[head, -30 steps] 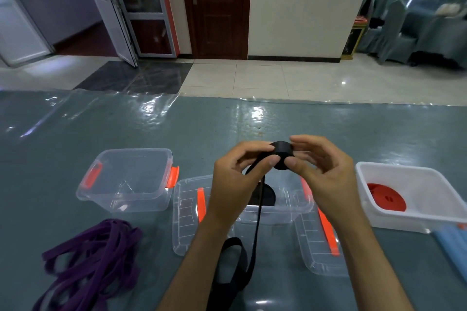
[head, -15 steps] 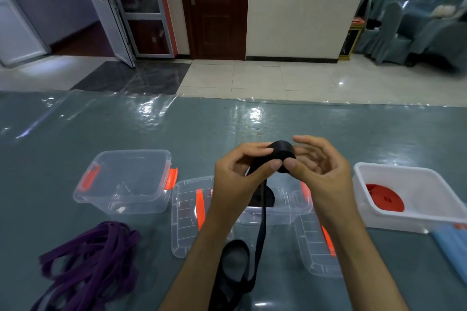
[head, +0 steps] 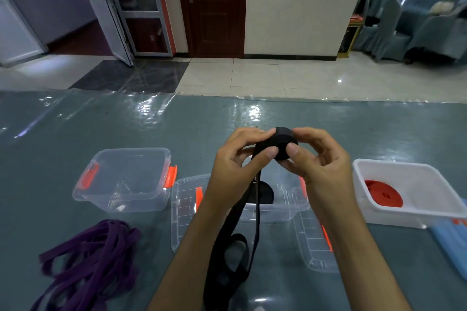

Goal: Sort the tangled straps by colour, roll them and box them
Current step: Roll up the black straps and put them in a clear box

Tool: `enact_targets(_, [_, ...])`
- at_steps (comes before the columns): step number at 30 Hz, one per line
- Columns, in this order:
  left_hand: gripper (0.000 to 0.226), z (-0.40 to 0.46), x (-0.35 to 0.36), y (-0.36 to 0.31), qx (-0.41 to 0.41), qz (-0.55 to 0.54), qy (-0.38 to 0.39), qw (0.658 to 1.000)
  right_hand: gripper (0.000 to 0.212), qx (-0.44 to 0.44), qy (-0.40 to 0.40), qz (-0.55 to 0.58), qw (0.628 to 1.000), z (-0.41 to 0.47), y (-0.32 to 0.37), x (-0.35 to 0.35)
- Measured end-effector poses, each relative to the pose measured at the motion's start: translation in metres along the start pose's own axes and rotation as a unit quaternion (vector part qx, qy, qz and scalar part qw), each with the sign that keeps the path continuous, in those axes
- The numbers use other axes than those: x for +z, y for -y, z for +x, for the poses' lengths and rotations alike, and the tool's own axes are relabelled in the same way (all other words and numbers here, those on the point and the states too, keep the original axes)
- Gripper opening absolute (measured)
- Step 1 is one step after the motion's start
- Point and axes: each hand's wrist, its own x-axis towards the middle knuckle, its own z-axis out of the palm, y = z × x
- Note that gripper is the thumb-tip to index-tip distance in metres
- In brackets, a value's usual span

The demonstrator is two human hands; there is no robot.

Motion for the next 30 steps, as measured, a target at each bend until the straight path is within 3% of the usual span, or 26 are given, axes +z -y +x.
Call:
enact_targets(3, [0.028,0.01,-0.008,-0.007,0.026,0.053,0.041,0.997,0.026,0.017,0.004,0.015,1.0,-0.001,0.0,-0.002])
enact_targets(9, [0.026,0.005,0.007,-0.004,0.038,0.048,-0.011,0.998,0.022,-0.024,-0.038,-0.049,0.998,0.002,0.01,-0.003])
enact_targets(13, [0.037,0.009,0.008,-0.008,0.043,0.061,0.021,0.997,0.023,-0.026,-0.059,-0.016,0.998,-0.002,0.008,-0.001])
enact_targets(19, [0.023,0.009,0.015,-0.011,0.018,0.01,-0.029,0.999,0.031,-0.01,-0.031,-0.064,0.997,0.0,0.018,-0.009])
enact_targets(22, [0.034,0.006,0.018,-0.009,0.011,0.005,-0.008,1.0,0.026,-0.041,-0.045,-0.048,0.997,0.002,0.021,-0.006])
enact_targets(26, [0.04,0.004,0.015,-0.019,0.027,-0.001,-0.013,1.0,0.026,-0.004,-0.008,-0.011,1.0,0.003,0.02,-0.003])
enact_targets(30, [0.027,0.006,0.013,-0.024,0.01,-0.015,-0.03,0.999,0.026,0.012,0.005,-0.044,0.999,0.002,0.022,-0.006])
